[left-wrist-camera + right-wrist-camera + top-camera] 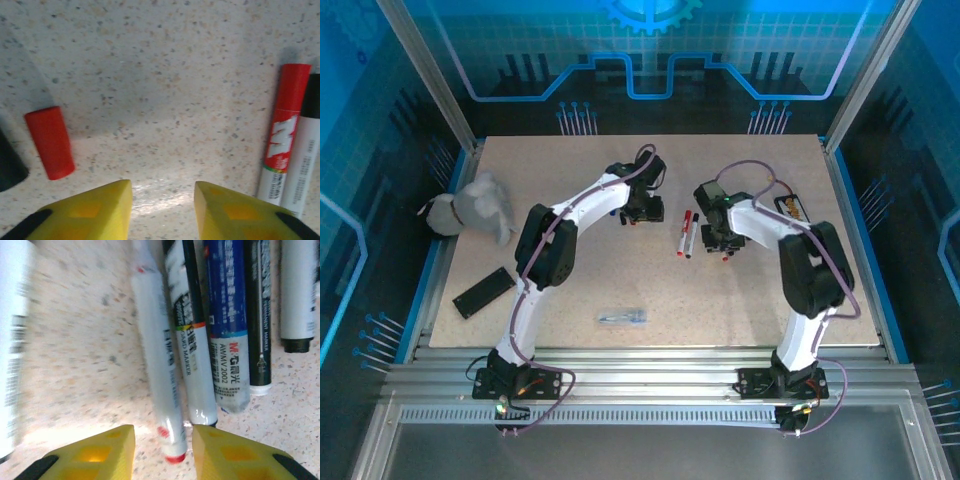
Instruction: Open the pen caps
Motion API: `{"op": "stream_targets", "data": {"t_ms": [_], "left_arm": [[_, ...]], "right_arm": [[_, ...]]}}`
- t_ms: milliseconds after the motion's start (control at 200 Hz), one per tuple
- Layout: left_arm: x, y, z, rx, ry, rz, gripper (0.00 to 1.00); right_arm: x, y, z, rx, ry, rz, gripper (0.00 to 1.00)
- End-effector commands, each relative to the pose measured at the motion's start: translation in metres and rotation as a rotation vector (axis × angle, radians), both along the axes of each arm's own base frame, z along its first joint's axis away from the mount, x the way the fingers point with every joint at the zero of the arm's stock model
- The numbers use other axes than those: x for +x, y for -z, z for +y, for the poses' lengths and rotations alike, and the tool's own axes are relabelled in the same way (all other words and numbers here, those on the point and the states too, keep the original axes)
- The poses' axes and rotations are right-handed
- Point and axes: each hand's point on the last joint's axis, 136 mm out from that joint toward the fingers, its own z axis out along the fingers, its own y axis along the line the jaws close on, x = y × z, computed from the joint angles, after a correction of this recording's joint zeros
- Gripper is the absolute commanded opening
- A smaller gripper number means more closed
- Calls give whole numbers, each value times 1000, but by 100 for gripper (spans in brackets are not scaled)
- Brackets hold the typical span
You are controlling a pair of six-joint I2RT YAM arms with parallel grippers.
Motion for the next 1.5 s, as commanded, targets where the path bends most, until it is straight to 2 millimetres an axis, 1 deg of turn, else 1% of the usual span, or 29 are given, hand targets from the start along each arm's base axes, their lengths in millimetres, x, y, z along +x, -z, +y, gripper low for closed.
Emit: {"op": "stream_targets", "data": {"t_ms": [0,40,85,140,175,355,465,540,715,896,1116,1306,1446,1491], "left_arm": [[0,-36,-24,-101,24,-61,43],[0,-37,-29,-114,31,-64,44],[0,-36,-35,-121,38,-68,45],[1,-34,-42,-124,46,-70,45],[3,-34,-46,-128,51,-71,46],[10,-26,-65,-121,84,-73,46],[16,-22,-73,-109,95,-79,46],[18,-15,-78,-93,103,-79,45],[20,-8,-84,-50,121,-97,44],[15,-1,-90,-1,160,-119,44],[12,17,-87,40,160,-99,44],[15,27,-84,66,152,-95,43],[16,34,-84,79,150,-89,41],[16,36,-84,83,150,-86,37]], "right_arm": [[-2,-45,38,282,-36,-151,41],[-4,-57,51,384,-51,-201,45],[-6,-68,60,460,-55,-246,48],[-8,-76,63,497,-45,-277,49],[-10,-78,62,504,-38,-283,49],[-16,-76,55,478,-26,-281,49],[-19,-74,51,470,-15,-280,49],[-20,-74,49,468,-4,-286,48],[-20,-76,41,469,14,-301,46],[-22,-74,37,475,18,-297,46],[-23,-72,35,489,25,-294,45],[-23,-72,34,494,30,-297,44],[-23,-71,33,495,32,-293,44],[-23,-70,32,494,33,-292,44]]}}
